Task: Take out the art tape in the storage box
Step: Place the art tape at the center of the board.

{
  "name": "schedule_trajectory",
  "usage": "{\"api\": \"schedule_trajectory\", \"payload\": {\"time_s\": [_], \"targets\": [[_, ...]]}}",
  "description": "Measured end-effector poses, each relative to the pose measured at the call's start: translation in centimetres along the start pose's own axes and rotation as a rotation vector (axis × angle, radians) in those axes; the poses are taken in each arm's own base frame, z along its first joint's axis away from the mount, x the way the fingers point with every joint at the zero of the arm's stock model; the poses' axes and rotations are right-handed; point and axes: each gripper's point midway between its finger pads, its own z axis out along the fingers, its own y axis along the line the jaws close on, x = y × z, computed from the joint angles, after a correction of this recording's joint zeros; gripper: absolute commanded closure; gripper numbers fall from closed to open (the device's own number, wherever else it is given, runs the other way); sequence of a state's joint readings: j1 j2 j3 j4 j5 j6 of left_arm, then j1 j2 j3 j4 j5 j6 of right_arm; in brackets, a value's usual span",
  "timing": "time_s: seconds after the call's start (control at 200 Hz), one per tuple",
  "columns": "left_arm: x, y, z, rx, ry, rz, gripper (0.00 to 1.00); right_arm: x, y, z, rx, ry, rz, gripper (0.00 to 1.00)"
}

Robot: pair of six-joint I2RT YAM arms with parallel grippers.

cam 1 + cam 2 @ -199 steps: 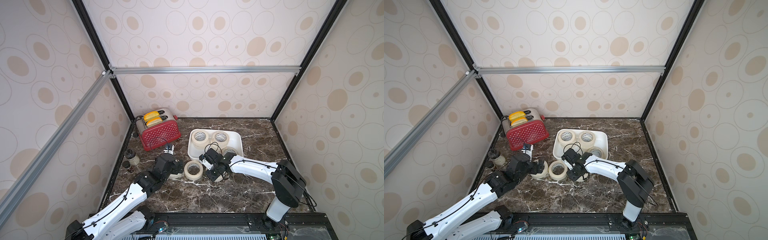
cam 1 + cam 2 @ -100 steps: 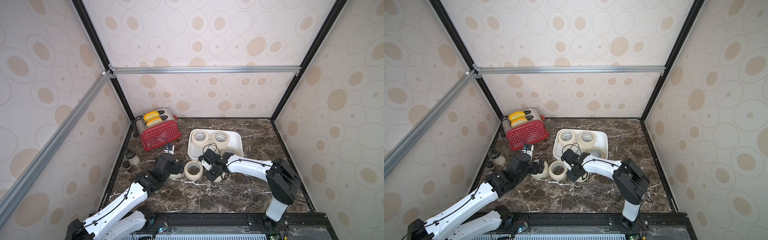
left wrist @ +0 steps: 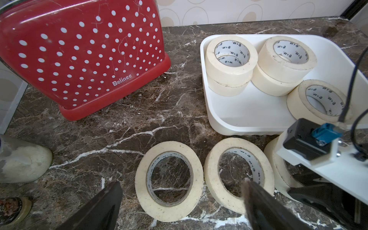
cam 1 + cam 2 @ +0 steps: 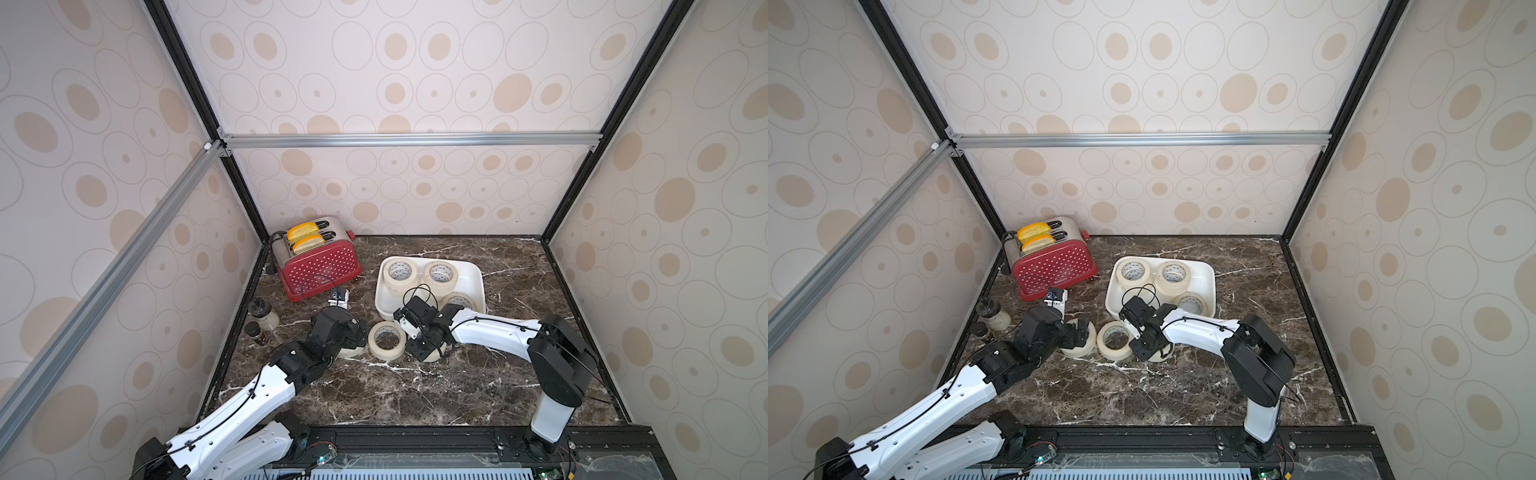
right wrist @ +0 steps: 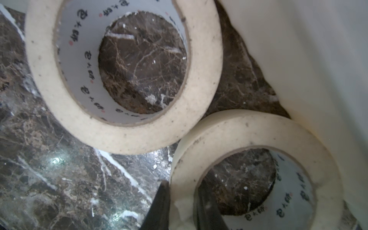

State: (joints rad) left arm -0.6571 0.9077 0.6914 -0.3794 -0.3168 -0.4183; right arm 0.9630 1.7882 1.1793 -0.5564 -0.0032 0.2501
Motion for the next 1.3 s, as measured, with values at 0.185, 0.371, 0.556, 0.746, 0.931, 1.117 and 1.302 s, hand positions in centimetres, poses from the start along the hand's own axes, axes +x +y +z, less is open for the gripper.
{"api": "schedule_trajectory", "payload": {"time_s": [0.185,0.371,0.556,0.746,0.931,1.117,1.302], "targets": [[0.0,0.0,0.0,0.0,0.001,0.0,0.01,-0.2,-0.1,0.1,0.007,-0.003,-0.004,0.66],[0.1,0.0,0.1,-0.001,0.004,0.002,0.01,-0.8,-0.5,-0.2,0.03,-0.024,-0.016,0.62],[0.1,0.0,0.1,0.0,0.003,0.002,0.01,-1.7,-1.1,-2.6,0.066,-0.085,-0.02,0.53],[0.0,-0.1,0.1,0.0,0.003,0.001,0.01,-3.3,-2.3,-7.3,0.117,-0.209,-0.024,0.43],[0.0,-0.1,0.1,0.0,0.003,0.001,0.01,-3.9,-6.0,-10.0,0.191,-0.278,0.034,0.34],[0.0,0.0,-0.1,0.003,-0.005,-0.002,0.01,-3.1,-12.1,-10.6,0.263,-0.275,0.168,0.31],[0.2,0.2,-0.3,0.004,-0.008,-0.003,0.01,-1.7,-16.4,-9.6,0.3,-0.225,0.271,0.3]]}}
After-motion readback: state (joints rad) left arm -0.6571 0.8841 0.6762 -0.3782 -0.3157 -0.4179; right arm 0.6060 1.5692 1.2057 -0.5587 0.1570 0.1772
